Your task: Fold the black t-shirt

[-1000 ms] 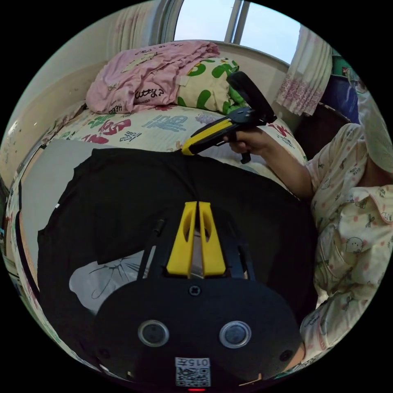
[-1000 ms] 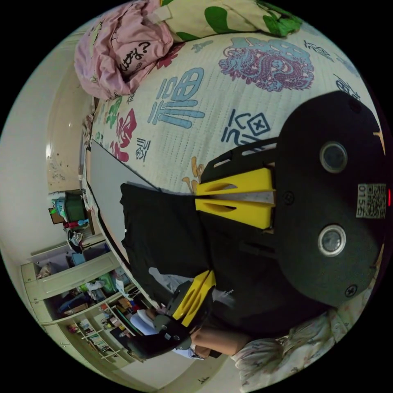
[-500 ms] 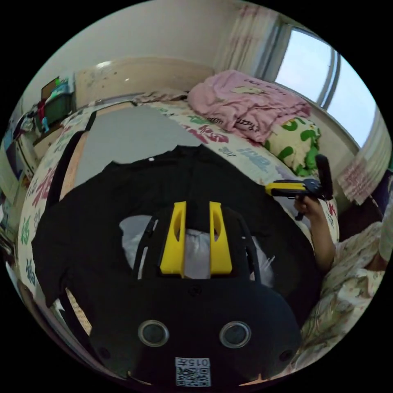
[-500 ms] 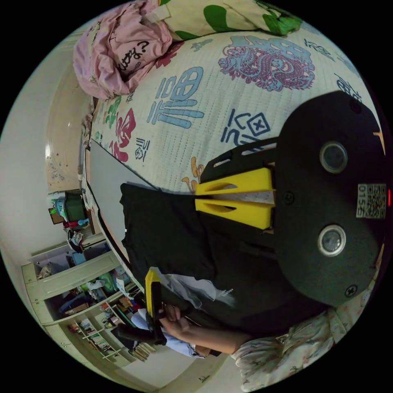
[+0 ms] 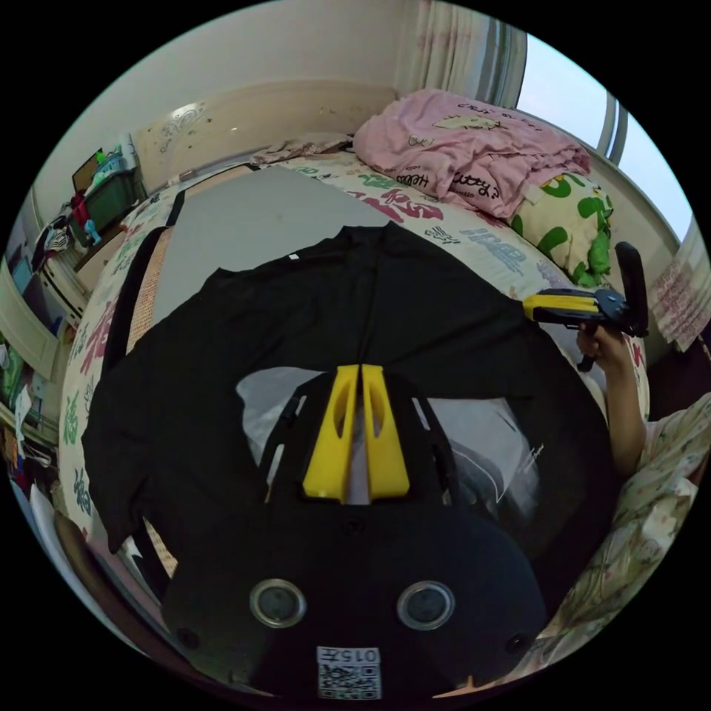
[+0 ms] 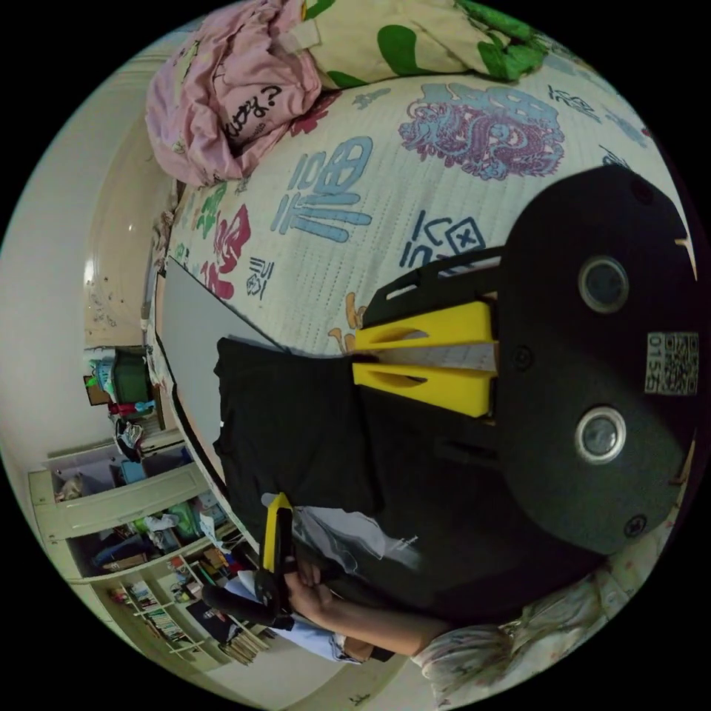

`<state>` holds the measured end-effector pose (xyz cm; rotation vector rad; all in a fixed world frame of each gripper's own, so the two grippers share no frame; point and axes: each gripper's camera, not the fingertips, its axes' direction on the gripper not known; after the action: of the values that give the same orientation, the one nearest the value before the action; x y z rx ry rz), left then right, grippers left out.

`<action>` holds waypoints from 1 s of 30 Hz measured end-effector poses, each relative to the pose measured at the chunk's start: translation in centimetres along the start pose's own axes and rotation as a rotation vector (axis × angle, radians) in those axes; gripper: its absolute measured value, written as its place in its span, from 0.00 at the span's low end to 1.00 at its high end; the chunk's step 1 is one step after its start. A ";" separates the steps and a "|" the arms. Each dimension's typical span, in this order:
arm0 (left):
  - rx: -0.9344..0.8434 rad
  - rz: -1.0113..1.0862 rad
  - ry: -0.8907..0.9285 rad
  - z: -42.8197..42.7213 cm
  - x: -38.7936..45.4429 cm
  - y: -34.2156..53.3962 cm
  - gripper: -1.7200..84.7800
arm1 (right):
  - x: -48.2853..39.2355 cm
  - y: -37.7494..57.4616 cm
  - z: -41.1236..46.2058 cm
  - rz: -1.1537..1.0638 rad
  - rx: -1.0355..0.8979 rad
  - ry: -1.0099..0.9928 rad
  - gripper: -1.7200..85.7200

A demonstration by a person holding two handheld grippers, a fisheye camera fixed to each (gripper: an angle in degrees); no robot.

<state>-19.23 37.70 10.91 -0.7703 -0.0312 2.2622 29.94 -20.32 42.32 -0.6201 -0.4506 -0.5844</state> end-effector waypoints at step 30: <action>-0.008 0.071 -0.030 -3.7 -1.5 2.6 0.02 | 14.1 15.1 3.0 -0.513 -0.060 -0.336 0.05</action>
<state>-18.12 34.08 8.00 -0.7521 -0.0277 2.3422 49.36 -13.53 46.12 -0.6653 -0.9251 -0.9886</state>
